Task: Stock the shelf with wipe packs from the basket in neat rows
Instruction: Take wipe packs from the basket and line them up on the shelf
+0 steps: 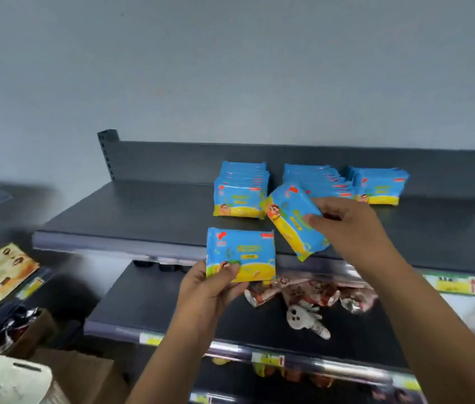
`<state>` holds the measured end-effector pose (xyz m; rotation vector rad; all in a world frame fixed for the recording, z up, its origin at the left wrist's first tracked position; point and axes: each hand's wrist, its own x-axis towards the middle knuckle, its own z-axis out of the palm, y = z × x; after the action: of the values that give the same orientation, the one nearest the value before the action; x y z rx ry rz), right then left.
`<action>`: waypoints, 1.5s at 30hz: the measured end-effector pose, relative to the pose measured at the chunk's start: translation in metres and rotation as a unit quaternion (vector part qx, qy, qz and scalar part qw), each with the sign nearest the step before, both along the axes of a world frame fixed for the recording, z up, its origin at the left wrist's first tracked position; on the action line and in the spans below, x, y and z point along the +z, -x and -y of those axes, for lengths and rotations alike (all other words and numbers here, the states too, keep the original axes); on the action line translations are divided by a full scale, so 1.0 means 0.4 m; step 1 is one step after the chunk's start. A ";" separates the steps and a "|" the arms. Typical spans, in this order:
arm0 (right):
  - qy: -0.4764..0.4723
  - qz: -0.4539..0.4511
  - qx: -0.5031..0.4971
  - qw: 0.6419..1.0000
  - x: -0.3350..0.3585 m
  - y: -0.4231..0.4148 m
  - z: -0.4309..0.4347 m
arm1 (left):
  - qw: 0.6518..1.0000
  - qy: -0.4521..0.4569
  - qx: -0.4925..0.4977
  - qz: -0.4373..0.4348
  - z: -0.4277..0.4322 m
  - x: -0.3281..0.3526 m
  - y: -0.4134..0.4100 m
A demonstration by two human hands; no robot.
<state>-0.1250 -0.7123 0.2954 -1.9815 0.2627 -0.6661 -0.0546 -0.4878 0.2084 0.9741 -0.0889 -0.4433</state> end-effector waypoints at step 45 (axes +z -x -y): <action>0.404 -0.191 -0.078 0.891 0.046 -0.190 0.818 | 0.957 -0.267 0.043 0.107 0.974 0.079 0.021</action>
<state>-0.0488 -1.0397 0.3138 -2.9282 0.4334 -0.5145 -0.0628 -0.8773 0.2401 1.5538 -0.1255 -0.2823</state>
